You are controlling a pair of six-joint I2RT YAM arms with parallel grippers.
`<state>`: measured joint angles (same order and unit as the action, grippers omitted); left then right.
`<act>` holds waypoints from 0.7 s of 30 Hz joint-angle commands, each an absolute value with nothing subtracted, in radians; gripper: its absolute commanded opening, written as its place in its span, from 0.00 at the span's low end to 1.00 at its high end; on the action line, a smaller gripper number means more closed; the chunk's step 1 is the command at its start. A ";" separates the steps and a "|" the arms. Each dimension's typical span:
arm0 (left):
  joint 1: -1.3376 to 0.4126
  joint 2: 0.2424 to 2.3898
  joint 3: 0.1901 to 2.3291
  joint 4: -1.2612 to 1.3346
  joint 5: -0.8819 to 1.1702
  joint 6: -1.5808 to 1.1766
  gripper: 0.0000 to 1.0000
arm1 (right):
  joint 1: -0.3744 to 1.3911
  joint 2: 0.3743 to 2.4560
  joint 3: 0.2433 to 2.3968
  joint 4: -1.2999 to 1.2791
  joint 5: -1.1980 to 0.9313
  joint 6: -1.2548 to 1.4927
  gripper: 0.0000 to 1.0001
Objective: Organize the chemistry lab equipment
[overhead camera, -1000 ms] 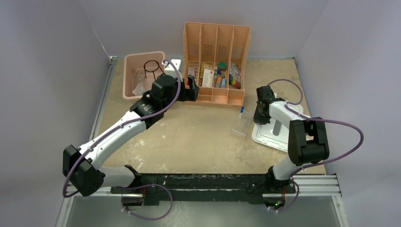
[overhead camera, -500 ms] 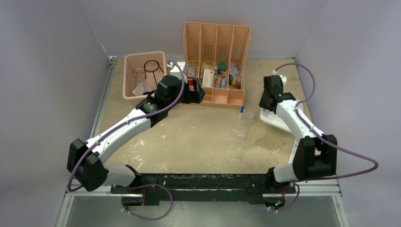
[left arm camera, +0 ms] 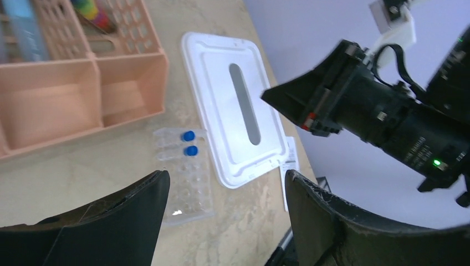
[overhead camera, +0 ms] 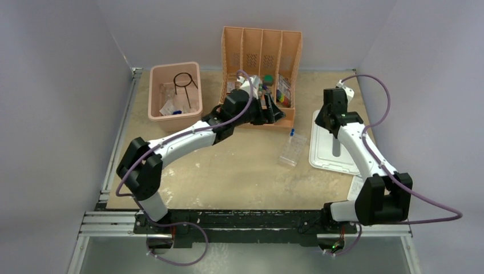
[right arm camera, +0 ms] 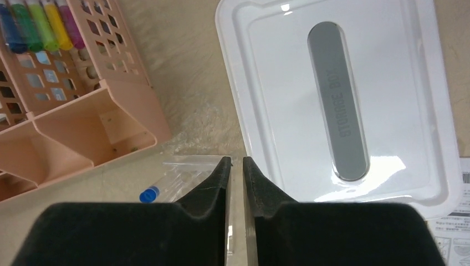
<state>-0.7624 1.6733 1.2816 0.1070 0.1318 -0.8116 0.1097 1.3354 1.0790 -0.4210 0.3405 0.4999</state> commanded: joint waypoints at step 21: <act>-0.790 1.682 1.347 0.116 0.115 -0.843 0.74 | 0.031 1.890 1.358 -0.454 0.271 0.432 0.42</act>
<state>-0.7921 1.7046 1.3052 0.0891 0.1230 -0.8539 0.0315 1.8629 1.2957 -0.4370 0.2234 0.4496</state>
